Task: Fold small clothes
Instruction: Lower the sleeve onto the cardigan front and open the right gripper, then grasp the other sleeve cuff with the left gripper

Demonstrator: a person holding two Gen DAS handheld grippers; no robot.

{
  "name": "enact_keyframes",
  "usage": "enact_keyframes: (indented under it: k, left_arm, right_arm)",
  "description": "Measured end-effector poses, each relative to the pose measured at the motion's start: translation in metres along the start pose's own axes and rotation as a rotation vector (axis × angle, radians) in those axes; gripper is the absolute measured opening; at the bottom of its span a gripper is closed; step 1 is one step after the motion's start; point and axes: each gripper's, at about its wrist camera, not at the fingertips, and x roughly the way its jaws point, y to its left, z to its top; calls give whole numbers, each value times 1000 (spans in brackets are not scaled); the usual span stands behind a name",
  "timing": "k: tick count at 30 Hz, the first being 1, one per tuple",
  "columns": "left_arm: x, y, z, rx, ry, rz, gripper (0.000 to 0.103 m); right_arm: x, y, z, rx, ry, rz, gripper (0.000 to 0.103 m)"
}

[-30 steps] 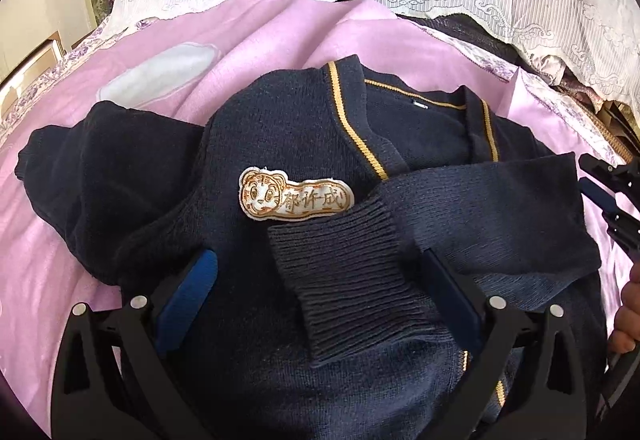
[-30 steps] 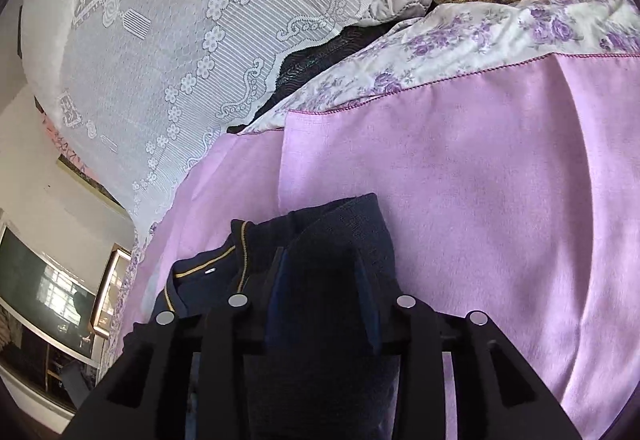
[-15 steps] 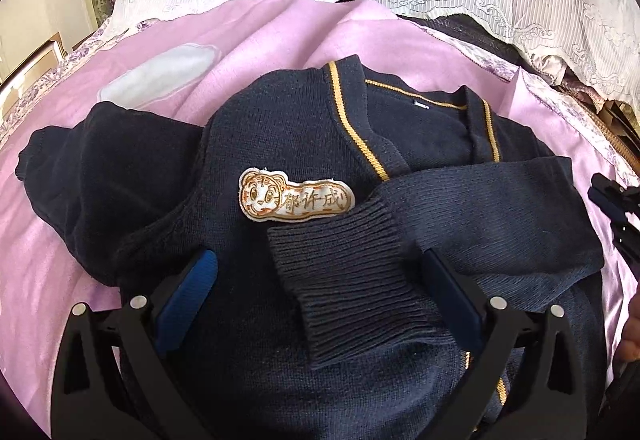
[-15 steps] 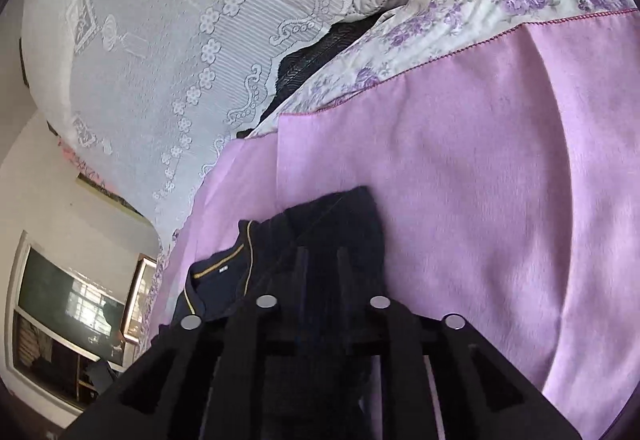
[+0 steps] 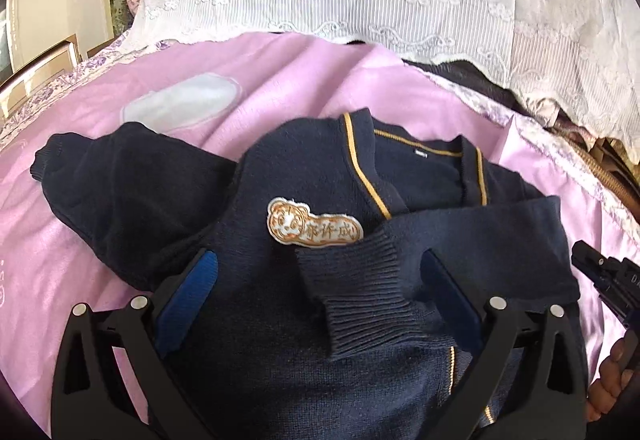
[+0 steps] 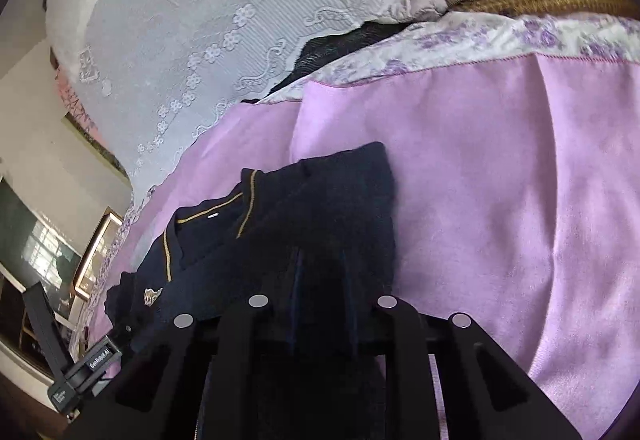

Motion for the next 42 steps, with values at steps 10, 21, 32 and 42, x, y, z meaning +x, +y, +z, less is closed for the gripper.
enact_keyframes:
  k: [10,21,32,42]
  left_arm:
    - [29,-12,-3,62,127,61,99]
    - [24,-7,-6,53,138,37,99]
    - [-41,118,7,-154,23,-38,99]
    - [-5,307,-3,-715,58,-236,99]
  right_arm:
    - [12,23,-14,-125,52,-89,32]
    - [26,64,-43,-294,113,-132,63]
    - [8,35,-44,-121,81,93,79]
    - [-32,51,-55,-82,-71,57,69]
